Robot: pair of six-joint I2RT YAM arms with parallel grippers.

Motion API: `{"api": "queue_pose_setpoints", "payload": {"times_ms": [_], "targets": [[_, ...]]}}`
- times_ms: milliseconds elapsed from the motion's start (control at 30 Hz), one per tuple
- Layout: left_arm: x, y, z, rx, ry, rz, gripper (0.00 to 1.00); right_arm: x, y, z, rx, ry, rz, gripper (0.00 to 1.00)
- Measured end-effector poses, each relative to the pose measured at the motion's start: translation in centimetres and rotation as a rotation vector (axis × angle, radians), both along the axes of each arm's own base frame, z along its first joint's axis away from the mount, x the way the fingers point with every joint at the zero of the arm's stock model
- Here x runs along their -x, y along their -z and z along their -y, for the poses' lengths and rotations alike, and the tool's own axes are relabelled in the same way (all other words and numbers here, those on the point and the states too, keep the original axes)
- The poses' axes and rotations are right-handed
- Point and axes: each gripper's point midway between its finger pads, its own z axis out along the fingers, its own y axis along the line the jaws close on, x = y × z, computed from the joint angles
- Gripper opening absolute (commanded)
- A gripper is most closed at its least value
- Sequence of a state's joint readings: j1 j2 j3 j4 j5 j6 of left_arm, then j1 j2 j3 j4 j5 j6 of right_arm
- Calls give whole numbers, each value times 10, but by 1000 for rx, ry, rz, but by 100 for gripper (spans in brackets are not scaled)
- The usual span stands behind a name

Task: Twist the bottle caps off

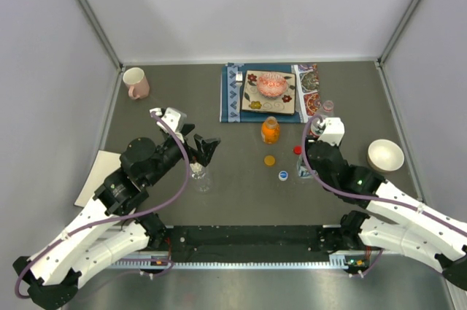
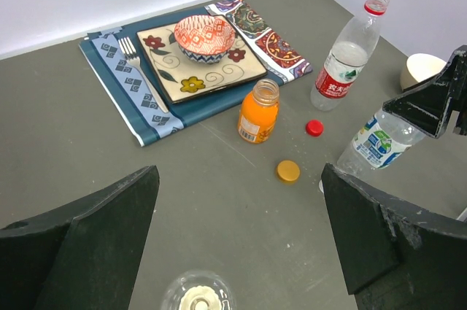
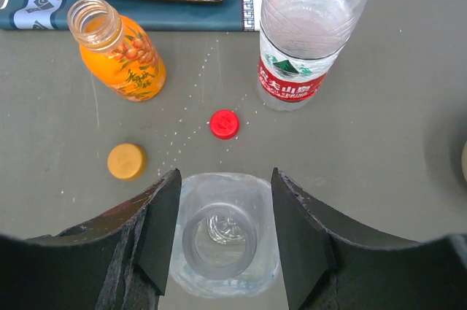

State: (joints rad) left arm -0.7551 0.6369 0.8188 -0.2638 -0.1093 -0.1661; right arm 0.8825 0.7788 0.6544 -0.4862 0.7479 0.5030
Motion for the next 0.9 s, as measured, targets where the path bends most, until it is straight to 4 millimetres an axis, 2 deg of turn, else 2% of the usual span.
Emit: {"api": "queue_pose_setpoints", "payload": {"times_ms": [167,367,733,900], "targets": [[0,1,0,-1,0,-1,99,1,1,-1,-1,-4,-4,53],[0,1,0,-2,0,-2,99,2,2,0,-1,-5,-11,60],[0,3,0,-4,0,-4,99,3,3,-1,-1,-11,-17,61],[0,3,1,-3,5,-5,99,4,2,-1,-3,-16,-22,69]]}}
